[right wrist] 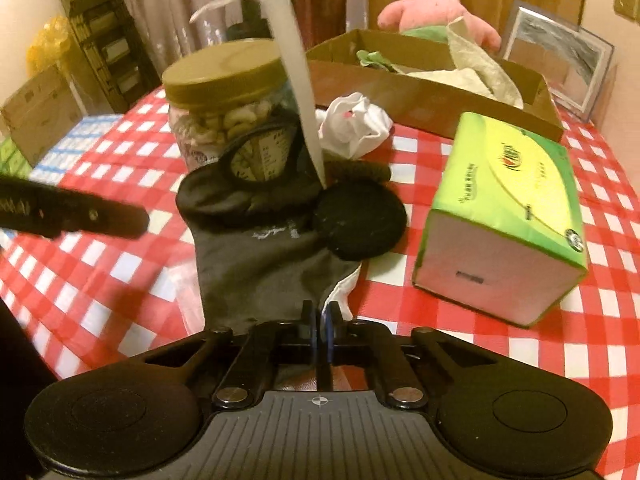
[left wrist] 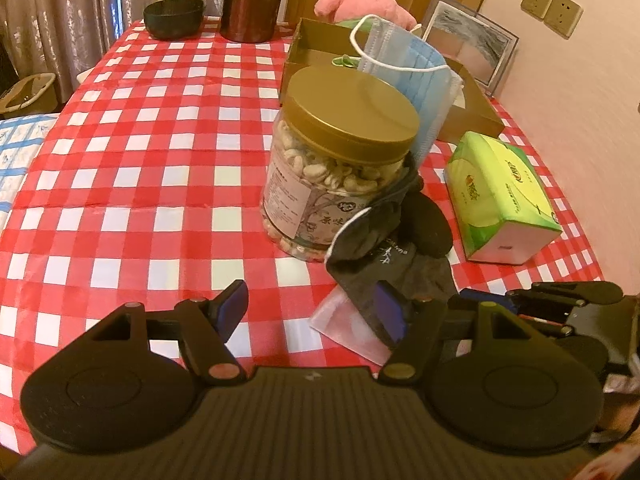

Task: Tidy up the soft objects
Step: 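Lift the black mask with the right gripper while the left gripper grasps the white mesh pouch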

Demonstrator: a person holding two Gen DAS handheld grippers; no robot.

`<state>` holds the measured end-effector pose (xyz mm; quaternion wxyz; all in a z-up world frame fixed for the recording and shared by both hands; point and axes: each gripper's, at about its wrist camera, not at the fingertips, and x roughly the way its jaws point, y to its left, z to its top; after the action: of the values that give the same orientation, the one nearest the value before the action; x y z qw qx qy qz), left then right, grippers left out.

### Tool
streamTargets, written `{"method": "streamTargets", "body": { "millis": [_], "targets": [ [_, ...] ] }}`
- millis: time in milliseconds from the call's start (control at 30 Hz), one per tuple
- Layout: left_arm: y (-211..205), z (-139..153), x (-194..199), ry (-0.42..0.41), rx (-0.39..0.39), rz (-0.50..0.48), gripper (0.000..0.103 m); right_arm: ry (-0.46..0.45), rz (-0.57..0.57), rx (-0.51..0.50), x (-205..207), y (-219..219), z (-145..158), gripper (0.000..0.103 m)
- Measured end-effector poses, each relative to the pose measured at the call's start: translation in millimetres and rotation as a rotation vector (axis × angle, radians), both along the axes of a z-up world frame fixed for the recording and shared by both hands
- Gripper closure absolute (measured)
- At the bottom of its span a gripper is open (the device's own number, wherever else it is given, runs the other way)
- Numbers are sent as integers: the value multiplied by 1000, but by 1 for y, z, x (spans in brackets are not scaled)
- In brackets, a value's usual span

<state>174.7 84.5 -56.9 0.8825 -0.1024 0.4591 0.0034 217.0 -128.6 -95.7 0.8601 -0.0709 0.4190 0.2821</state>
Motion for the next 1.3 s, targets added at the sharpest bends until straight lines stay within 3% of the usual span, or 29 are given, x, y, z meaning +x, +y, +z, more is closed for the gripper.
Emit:
{"method": "streamTargets", "body": {
  "millis": [400,733,1067,1300],
  "targets": [
    [-15,4,-13,-1,-5,-20,37,-97,-102,104,-19,-45,58,101],
    [-32,-1,-19,18,-1,-55,37,-235,-162,152,-31,-82,106,101],
    [-55,-34,-10,107,-107,-60,35,-224,-211,131,-25,-104,95,101],
    [-65,-61,5,142,-180,26,35,-194,-220,121,-18,-111,83,101]
  ]
}}
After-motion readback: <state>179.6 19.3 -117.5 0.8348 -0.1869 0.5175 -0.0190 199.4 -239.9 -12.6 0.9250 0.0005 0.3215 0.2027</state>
